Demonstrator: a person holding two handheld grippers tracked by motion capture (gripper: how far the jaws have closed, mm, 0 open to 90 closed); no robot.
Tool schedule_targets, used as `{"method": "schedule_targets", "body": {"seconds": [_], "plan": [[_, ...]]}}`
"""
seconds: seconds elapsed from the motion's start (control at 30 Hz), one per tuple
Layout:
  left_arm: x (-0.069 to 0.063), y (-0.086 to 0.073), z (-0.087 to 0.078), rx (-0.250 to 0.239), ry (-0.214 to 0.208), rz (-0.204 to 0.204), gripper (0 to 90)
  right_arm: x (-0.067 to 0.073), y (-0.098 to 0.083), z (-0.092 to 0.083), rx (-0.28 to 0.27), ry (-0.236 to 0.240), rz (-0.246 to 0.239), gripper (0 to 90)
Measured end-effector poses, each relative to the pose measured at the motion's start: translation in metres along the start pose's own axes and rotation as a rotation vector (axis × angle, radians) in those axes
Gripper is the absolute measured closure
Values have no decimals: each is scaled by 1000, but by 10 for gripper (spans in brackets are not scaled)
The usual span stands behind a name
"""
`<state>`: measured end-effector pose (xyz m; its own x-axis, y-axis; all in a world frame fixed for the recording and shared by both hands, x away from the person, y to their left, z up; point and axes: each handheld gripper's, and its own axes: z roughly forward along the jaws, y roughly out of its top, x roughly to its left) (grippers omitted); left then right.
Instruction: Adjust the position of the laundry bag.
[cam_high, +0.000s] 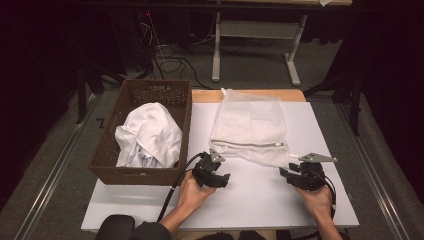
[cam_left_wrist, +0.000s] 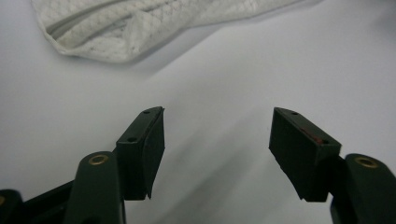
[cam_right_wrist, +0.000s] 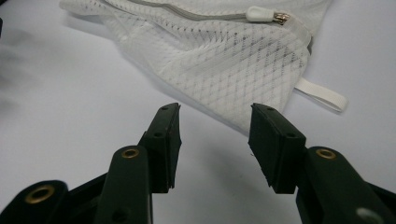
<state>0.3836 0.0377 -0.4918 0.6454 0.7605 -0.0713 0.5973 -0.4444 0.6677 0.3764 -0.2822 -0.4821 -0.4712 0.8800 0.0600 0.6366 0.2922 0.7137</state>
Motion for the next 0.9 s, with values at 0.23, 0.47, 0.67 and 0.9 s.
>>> {"method": "schedule_targets", "body": {"seconds": [0.23, 0.47, 0.67, 0.9], "plan": [[6, 19, 14, 10, 32, -20, 379, -4, 4, 3, 8, -14, -5, 604], [11, 37, 23, 8, 84, -28, 395, -9, 11, 12, 12, -34, -4, 608], [19, 48, 36, 22, 104, -51, 443, -16, 16, 21, 20, -70, 14, 547], [26, 51, 44, 31, 96, -72, 523, -19, 15, 27, 54, -81, 17, 544]]}}
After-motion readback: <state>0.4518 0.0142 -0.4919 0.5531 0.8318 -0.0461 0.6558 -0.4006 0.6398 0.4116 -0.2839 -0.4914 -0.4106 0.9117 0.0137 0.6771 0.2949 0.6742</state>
